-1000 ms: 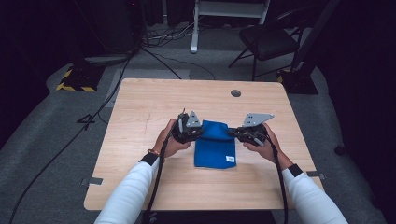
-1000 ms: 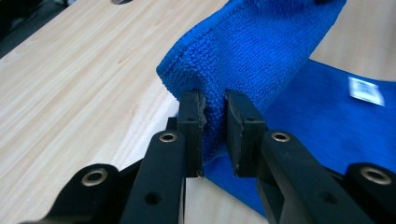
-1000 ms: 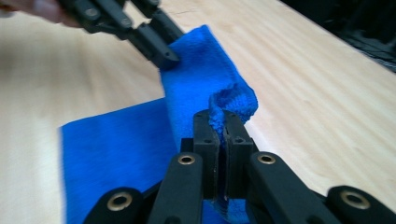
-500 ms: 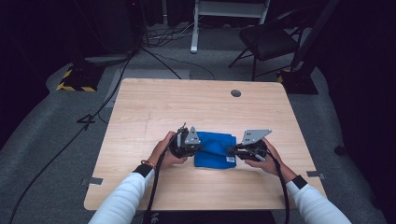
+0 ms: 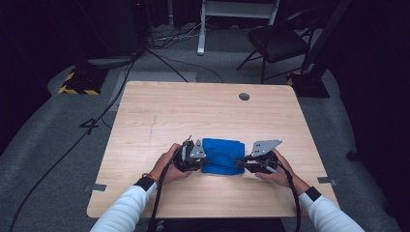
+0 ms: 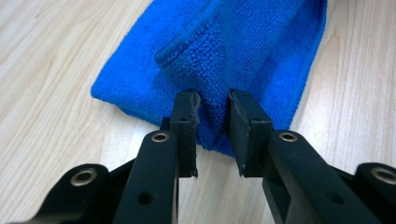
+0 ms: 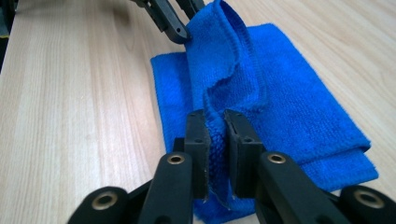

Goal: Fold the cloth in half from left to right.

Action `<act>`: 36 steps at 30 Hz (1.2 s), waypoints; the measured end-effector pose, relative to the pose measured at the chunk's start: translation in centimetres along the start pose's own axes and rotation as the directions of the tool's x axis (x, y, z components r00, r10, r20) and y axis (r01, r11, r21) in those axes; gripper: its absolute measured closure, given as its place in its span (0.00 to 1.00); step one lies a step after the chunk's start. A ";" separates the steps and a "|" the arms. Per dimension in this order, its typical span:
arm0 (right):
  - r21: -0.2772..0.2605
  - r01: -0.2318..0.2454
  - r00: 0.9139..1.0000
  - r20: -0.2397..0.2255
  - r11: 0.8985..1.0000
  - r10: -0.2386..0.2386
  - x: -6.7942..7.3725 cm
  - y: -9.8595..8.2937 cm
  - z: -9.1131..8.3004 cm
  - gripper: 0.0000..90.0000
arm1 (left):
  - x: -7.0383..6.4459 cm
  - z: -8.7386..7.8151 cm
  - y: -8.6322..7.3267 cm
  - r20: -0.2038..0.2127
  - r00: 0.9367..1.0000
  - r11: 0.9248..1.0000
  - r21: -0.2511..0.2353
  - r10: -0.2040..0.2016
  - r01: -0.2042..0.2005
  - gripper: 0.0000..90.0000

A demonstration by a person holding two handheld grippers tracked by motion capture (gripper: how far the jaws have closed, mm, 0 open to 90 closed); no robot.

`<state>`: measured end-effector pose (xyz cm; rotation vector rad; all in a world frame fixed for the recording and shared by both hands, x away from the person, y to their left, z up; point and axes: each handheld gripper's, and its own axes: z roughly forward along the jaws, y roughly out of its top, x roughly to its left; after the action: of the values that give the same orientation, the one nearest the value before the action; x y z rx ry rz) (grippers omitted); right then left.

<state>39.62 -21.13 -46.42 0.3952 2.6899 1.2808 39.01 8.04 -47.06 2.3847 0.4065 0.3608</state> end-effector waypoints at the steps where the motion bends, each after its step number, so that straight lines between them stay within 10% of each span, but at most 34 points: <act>1: 0.006 -0.001 1.000 0.000 1.000 0.001 0.1 -0.1 0.0 0.87 | 0.0 0.0 -0.1 0.000 1.000 1.000 0.000 0.001 -0.001 0.80; 18: 0.000 0.006 1.000 -0.004 1.000 -0.006 1.6 -1.0 -1.9 0.69 | -1.2 -1.8 -0.7 0.014 0.996 0.996 -0.022 -0.085 0.085 0.51; 26: -0.043 -0.030 0.997 0.068 0.999 0.033 0.9 -0.8 -3.3 0.54 | -0.7 -2.5 -0.8 -0.039 0.994 0.994 -0.032 -0.101 0.100 0.42; 32: -0.009 -0.073 0.988 0.132 0.997 0.074 0.1 -1.1 -2.1 0.42 | 1.2 -2.4 -0.3 -0.086 0.977 0.978 -0.085 -0.198 0.190 0.29; 36: 0.005 -0.088 0.985 0.152 0.996 0.086 -0.2 -1.1 -1.4 0.38 | 1.0 -1.2 0.6 -0.035 0.983 0.981 -0.073 -0.182 0.179 0.25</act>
<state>39.28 -22.86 -46.41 0.5931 2.5799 1.2047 39.60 8.72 -45.63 2.2548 0.6152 0.3358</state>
